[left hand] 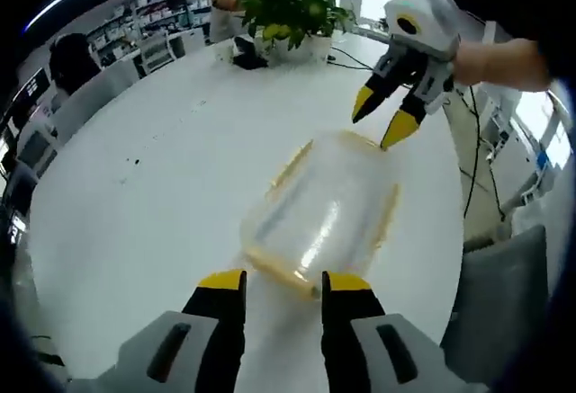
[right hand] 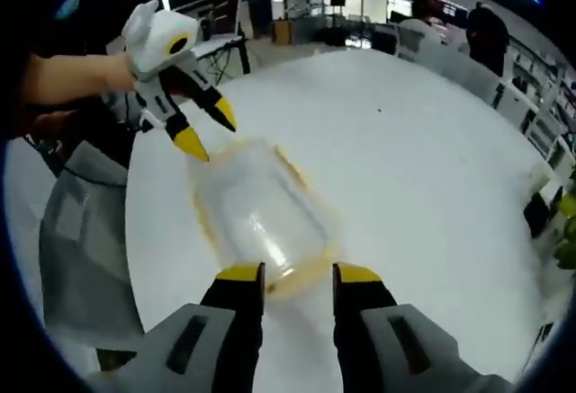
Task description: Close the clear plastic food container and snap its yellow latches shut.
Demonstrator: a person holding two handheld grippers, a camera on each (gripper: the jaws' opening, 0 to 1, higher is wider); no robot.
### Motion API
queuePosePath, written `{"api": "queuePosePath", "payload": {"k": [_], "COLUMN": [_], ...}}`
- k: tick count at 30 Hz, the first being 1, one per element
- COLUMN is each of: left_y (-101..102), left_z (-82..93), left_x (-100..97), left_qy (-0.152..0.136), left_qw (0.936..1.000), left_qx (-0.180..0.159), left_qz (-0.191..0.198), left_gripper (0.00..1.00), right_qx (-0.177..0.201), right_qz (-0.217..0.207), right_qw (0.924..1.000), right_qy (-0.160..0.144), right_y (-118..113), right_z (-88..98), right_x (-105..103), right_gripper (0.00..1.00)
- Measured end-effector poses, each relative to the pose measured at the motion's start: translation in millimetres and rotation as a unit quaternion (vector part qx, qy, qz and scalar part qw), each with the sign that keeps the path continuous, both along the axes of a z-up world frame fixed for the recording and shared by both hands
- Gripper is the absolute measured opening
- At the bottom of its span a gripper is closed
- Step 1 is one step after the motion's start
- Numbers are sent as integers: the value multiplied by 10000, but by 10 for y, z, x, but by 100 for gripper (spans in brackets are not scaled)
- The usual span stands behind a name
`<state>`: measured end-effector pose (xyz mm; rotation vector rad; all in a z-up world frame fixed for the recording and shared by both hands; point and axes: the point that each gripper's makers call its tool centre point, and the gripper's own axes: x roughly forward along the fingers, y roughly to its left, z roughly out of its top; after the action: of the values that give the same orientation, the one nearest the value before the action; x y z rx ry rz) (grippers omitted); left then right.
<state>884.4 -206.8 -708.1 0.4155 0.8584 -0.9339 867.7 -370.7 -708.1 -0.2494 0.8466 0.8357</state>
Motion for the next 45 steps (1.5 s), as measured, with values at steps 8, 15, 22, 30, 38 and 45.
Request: {"api": "queuePosePath", "payload": {"k": [8, 15, 22, 30, 38, 45], "left_y": [-46, -30, -23, -32, -41, -59], "left_z": [-47, -65, -96, -114, -122, -130], "left_x": [-92, -98, -90, -105, -95, -81], "left_qy": [418, 734, 1144, 1424, 1579, 1671], "left_qw": [9945, 9863, 9710, 9607, 9573, 9554], "left_qx": [-545, -831, -1208, -1408, -1455, -1493], "left_qz": [796, 1222, 1719, 1924, 1938, 1922], "left_gripper": [24, 23, 22, 22, 20, 19], "right_qx": [305, 581, 791, 1141, 1335, 1349], "right_qz": [-450, -799, -1167, -1672, -1869, -1976], "right_qw": [9985, 9949, 9891, 9765, 9686, 9653], "right_qy": [80, 206, 432, 738, 955, 1047], "right_y": [20, 45, 23, 7, 8, 16], "right_z": [-29, -51, -56, -54, -60, -66], "right_x": [0, 7, 21, -16, -30, -20], "right_gripper": [21, 17, 17, 15, 15, 14]}}
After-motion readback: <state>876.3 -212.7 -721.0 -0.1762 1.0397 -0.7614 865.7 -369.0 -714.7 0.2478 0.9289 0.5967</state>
